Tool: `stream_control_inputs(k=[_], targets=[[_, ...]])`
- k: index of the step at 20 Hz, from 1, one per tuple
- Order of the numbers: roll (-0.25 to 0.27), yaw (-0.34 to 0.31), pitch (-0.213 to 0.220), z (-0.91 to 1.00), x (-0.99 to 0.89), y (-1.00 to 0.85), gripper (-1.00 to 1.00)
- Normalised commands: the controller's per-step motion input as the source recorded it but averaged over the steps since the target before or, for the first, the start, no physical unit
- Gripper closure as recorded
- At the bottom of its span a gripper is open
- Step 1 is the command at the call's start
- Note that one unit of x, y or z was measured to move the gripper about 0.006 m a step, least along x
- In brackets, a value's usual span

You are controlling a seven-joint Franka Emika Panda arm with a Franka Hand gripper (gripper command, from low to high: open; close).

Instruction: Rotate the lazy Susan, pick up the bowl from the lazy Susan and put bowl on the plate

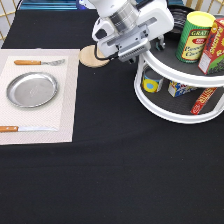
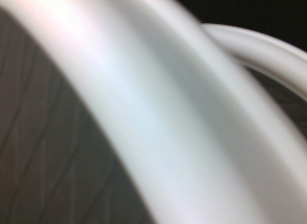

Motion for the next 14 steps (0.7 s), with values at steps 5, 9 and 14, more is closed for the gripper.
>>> stream_control_inputs(k=[5,9,14], targets=[[0.0,0.086,0.05,0.27,0.63,-0.05,-1.0],[-0.016,0.087,0.061,0.25,0.71,0.02,-1.0],[-0.036,0.088,0.064,0.17,0.76,0.12,-1.0]])
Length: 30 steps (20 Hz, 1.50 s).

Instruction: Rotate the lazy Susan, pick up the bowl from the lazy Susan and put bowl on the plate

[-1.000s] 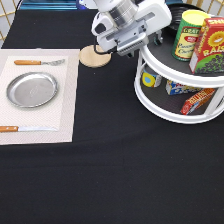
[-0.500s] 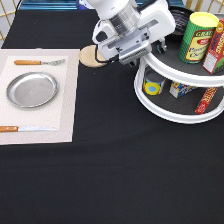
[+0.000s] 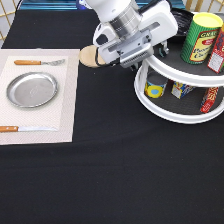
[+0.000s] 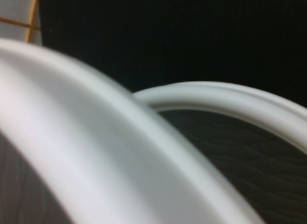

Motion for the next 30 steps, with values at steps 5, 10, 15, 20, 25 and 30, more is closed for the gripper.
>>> stream_control_inputs(k=[5,10,15,20,25,30], targets=[[-0.042,0.078,0.06,0.14,0.64,0.16,-1.0],[-0.061,0.056,0.024,0.62,0.24,0.08,-1.0],[-0.034,0.054,0.0,0.99,-0.09,-0.17,-1.0],[-0.097,0.058,-0.018,0.88,-0.53,0.0,-1.0],[-0.119,0.035,-0.086,0.38,-0.97,-0.01,-1.0],[-0.126,0.007,-0.095,-0.09,-1.0,0.0,-1.0]])
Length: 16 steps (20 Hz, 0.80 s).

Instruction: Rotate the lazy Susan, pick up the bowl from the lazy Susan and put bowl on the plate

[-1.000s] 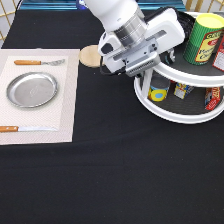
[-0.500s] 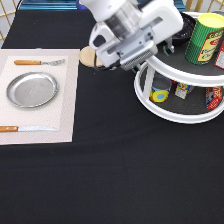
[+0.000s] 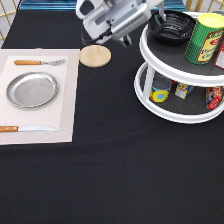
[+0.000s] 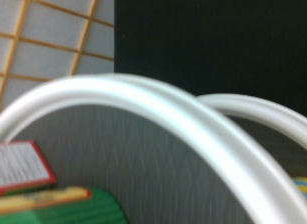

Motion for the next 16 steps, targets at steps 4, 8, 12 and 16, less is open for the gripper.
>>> stream_control_inputs(k=[4,8,12,16], targets=[[-0.111,0.002,-0.059,-0.34,-1.0,0.0,-1.0],[-0.141,0.003,-0.095,-0.25,-0.98,0.14,-1.0],[-0.191,0.0,-0.117,-0.06,-0.83,0.42,-1.0],[-0.23,0.0,-0.173,0.0,-0.66,0.49,-1.0]])
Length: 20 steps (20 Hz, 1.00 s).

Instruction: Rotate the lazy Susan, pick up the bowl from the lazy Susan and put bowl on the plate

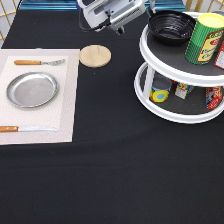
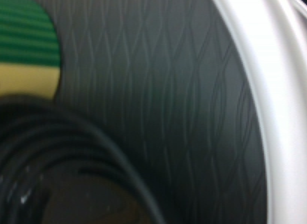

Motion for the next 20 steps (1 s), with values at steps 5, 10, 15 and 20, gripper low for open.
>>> stream_control_inputs(k=[5,10,15,20], targets=[[-0.254,-0.004,-0.201,0.02,-0.4,0.61,-1.0],[-0.217,-0.051,-0.122,-0.18,-0.26,0.44,-1.0],[-0.163,-0.055,-0.035,-0.23,-0.26,0.17,-1.0],[-0.093,-0.082,0.018,-0.02,-0.15,-0.03,1.0]])
